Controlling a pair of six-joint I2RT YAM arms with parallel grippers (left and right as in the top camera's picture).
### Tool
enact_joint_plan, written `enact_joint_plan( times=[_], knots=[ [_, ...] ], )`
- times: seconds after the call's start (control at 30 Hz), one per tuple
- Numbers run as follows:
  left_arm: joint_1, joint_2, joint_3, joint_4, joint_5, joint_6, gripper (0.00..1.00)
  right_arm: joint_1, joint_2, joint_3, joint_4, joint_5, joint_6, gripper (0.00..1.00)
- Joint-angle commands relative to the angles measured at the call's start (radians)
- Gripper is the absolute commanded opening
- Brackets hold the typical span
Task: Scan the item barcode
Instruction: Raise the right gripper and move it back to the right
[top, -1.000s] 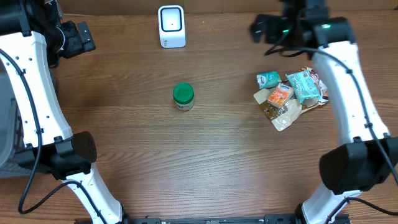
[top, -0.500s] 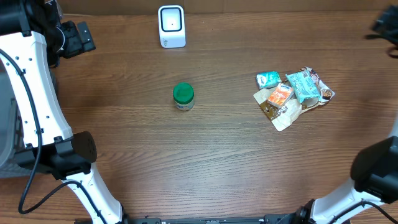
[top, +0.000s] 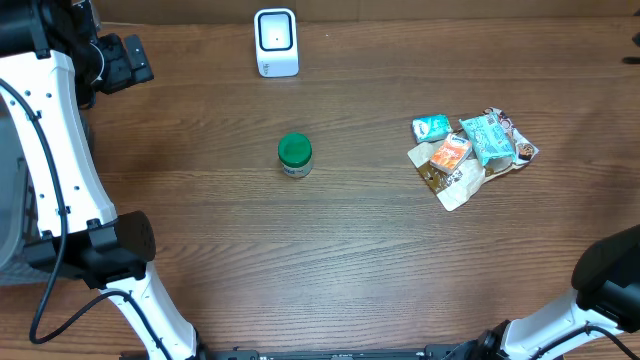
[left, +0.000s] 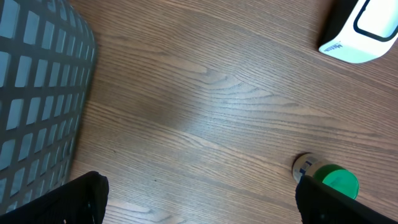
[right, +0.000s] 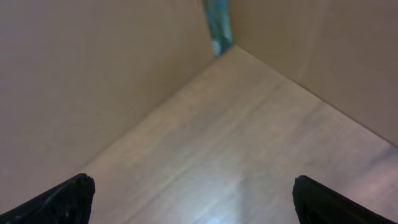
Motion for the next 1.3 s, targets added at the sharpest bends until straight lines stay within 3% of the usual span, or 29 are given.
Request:
enact_joint_plan(
  times=[0.0, 0.23, 0.47, 0.87, 1.27],
  knots=[
    [-0.004, -0.006, 0.012, -0.002, -0.006, 0.019, 1.0, 0.001, -0.021, 0.018, 0.029, -0.092, 0.004, 1.0],
    [-0.004, -0.006, 0.012, -0.003, -0.006, 0.019, 0.99, 0.042, -0.021, 0.018, 0.037, -0.202, 0.005, 1.0],
    [-0.004, -0.006, 0.012, -0.002, -0.006, 0.019, 0.99, 0.227, -0.021, 0.018, 0.05, -0.205, 0.013, 1.0],
    [-0.004, -0.006, 0.012, -0.003, -0.006, 0.019, 1.0, 0.6, -0.021, 0.022, -0.225, -0.142, 0.008, 1.0],
    [-0.004, -0.006, 0.012, -0.002, -0.006, 0.019, 0.99, 0.684, -0.021, 0.024, -0.338, -0.122, 0.008, 1.0]
  ],
)
